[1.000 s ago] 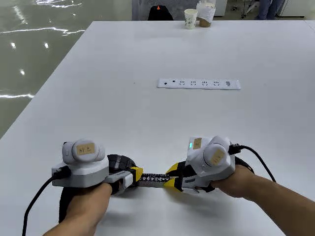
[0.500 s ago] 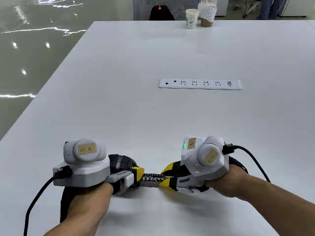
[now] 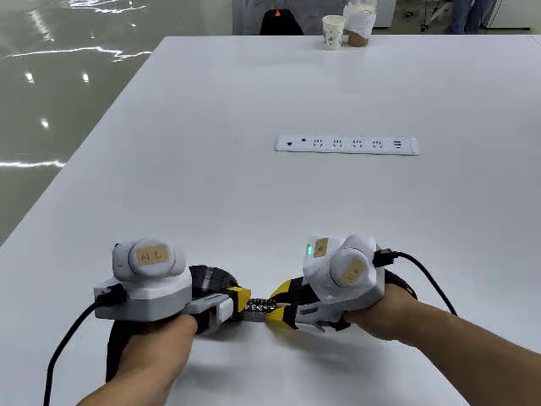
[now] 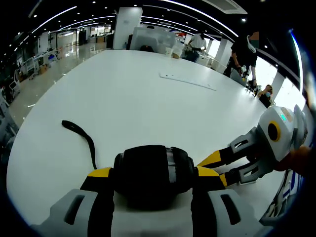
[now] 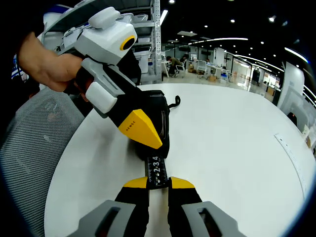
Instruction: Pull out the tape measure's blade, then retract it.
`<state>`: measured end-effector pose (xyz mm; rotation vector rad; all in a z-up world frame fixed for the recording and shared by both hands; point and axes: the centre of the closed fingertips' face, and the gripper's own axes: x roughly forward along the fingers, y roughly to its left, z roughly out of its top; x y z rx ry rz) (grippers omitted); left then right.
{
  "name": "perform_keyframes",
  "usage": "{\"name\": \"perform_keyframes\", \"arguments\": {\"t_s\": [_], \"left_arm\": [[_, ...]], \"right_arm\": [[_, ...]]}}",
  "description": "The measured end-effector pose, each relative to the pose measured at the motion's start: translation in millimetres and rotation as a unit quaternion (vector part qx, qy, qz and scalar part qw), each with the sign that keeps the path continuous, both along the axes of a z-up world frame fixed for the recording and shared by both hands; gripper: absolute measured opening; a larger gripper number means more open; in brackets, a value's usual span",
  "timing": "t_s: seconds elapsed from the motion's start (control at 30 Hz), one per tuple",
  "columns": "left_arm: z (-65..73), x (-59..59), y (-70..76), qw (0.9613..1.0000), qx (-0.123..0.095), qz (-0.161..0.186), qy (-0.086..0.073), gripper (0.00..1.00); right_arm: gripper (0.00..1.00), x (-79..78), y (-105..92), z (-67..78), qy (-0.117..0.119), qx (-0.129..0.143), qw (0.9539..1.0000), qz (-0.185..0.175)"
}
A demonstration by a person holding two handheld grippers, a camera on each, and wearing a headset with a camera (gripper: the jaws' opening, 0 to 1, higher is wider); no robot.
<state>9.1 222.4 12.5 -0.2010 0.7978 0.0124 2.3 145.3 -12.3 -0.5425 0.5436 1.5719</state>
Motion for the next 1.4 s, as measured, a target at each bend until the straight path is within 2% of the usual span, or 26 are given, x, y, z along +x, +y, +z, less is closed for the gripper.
{"name": "perform_keyframes", "arguments": {"t_s": [1.4], "left_arm": [[0.1,0.1,0.3,1.0000,-0.003,0.005,0.000,0.58]], "right_arm": [[0.11,-3.1,24.7,-0.5,0.000,0.009,0.9999,0.014]]}}
